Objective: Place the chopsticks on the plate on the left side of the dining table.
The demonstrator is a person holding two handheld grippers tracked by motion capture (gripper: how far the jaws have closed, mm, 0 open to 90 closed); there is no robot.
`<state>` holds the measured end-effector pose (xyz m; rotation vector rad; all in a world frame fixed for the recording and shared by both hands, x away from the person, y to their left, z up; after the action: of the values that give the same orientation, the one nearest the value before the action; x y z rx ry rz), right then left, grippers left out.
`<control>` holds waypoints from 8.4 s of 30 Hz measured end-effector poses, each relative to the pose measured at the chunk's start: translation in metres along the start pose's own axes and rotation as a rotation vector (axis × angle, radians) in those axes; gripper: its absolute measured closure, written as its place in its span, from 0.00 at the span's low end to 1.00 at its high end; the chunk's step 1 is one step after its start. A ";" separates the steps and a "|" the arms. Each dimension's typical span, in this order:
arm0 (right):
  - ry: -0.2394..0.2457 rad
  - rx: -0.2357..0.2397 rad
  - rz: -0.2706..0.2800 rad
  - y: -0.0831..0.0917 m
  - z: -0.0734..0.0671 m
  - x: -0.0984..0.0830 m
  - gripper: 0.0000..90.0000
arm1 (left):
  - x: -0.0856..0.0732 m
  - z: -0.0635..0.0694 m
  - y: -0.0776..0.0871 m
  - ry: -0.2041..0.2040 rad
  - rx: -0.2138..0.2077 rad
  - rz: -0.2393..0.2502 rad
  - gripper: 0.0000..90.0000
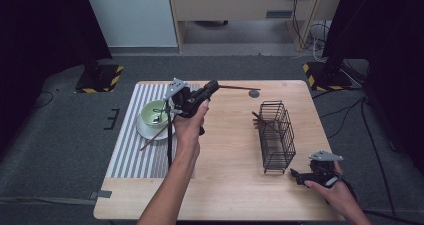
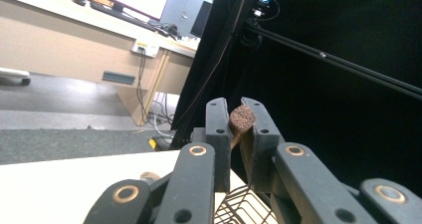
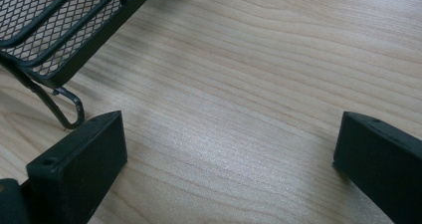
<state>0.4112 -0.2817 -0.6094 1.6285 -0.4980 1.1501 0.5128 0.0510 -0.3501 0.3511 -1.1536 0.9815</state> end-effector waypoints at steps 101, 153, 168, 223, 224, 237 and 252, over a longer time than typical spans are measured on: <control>0.003 0.001 0.000 0.000 0.000 0.000 0.00 | -0.029 -0.147 0.144 -0.021 0.360 -0.021 0.92; 0.002 -0.001 -0.002 0.000 0.000 0.000 0.00 | -0.048 -0.163 0.188 -0.042 0.371 -0.082 0.92; 0.002 -0.001 -0.001 0.000 0.000 0.000 0.00 | -0.048 -0.173 0.201 0.000 0.393 -0.063 0.92; -0.001 -0.003 -0.001 0.000 0.000 0.000 0.00 | -0.093 -0.175 0.218 0.017 0.413 -0.250 0.90; -0.002 -0.003 -0.001 0.000 0.000 0.000 0.00 | -0.094 -0.174 0.218 0.015 0.413 -0.257 0.90; -0.003 -0.002 -0.001 0.001 0.000 0.000 0.00 | -0.105 -0.176 0.220 0.019 0.429 -0.309 0.91; -0.003 -0.003 -0.001 0.001 0.000 0.000 0.00 | -0.112 -0.175 0.219 0.005 0.429 -0.346 0.91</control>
<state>0.4104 -0.2817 -0.6094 1.6283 -0.5001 1.1461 0.4363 0.2411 -0.5723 0.8621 -0.8329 0.9140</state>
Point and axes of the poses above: each handheld gripper's, and its own axes: y roughly backward along the jaws, x roughly out of its top, z roughly to its right, the point moved 10 cm from there along -y, roughly forward along the jaws, and after that the axes turned 15 degrees about z, right-handed, at the moved point
